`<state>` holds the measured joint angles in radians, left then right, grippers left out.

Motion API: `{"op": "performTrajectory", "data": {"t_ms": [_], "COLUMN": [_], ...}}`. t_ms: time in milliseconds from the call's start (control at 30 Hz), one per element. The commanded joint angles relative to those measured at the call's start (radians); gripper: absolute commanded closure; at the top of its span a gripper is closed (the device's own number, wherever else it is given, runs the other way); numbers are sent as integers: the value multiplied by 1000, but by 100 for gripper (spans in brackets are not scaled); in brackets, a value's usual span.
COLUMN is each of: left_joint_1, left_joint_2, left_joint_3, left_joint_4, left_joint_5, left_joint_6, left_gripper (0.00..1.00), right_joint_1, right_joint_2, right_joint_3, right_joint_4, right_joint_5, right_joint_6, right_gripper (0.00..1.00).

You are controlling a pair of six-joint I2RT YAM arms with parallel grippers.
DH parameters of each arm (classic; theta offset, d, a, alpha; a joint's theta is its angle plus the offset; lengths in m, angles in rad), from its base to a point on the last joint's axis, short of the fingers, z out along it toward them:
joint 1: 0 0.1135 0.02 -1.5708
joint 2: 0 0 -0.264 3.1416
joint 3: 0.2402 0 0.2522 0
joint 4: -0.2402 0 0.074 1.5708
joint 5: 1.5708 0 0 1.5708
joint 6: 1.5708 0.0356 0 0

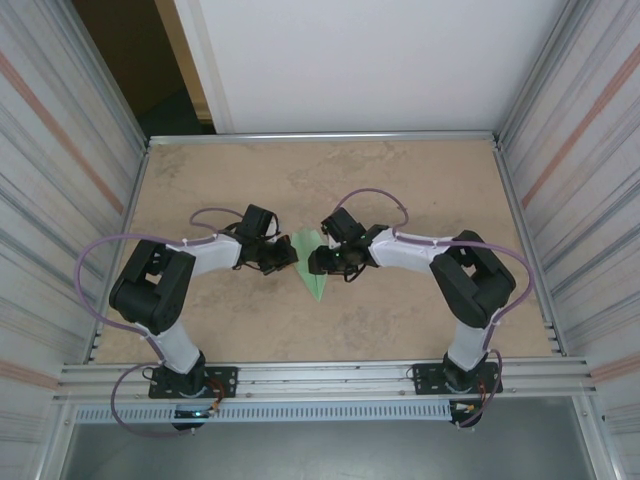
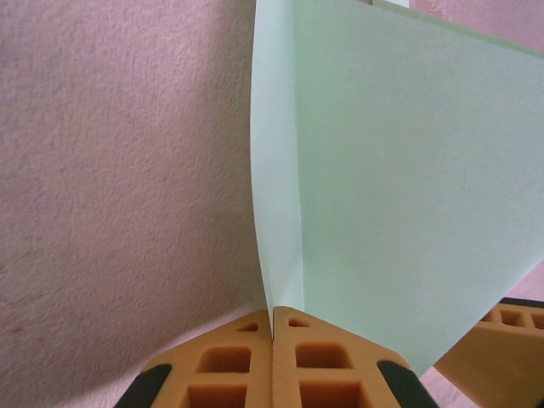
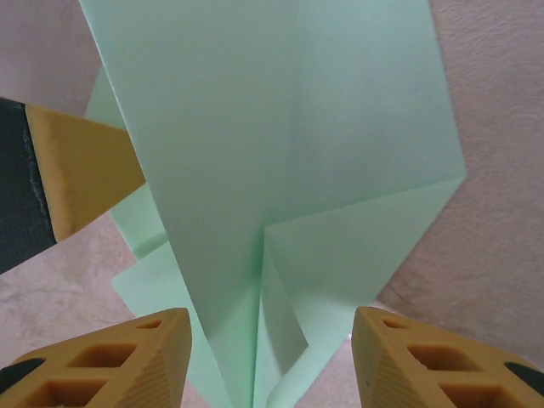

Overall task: Fold a paper plane with a square sheet of paper (pick it up from the middle)
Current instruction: Move the paper plane to the center of the table.

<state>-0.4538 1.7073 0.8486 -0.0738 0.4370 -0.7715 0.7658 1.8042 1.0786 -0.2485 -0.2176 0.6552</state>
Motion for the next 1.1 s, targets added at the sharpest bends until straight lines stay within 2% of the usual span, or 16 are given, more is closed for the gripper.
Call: {"op": "performTrajectory", "data": {"t_ms": [0,167,333,567,733,1067], "left_joint_1": [-6,-6,-6,-6,-6,-6], "left_joint_2": [-20,-19,-20,-19,-21,-23], "left_joint_3": [17,18,23,23,23,17], "left_joint_4": [-3,-2,-3,-4,-9,-8], "left_joint_5": [20,24,28,33,31,28], "left_joint_6": [19,19,18,18,23,25], "left_gripper": [99,99,99,99,100,100], "right_joint_1": [15,43,77,107,107,87], "right_joint_2": [19,16,46,84,90,76], "right_joint_3": [45,63,95,138,141,113], "right_joint_4": [-10,-30,-87,-153,-156,-146], "right_joint_5": [-33,-6,41,112,130,147], "right_joint_6": [-53,-81,-121,-145,-143,-123], "right_gripper": [47,49,43,41,44,58]}}
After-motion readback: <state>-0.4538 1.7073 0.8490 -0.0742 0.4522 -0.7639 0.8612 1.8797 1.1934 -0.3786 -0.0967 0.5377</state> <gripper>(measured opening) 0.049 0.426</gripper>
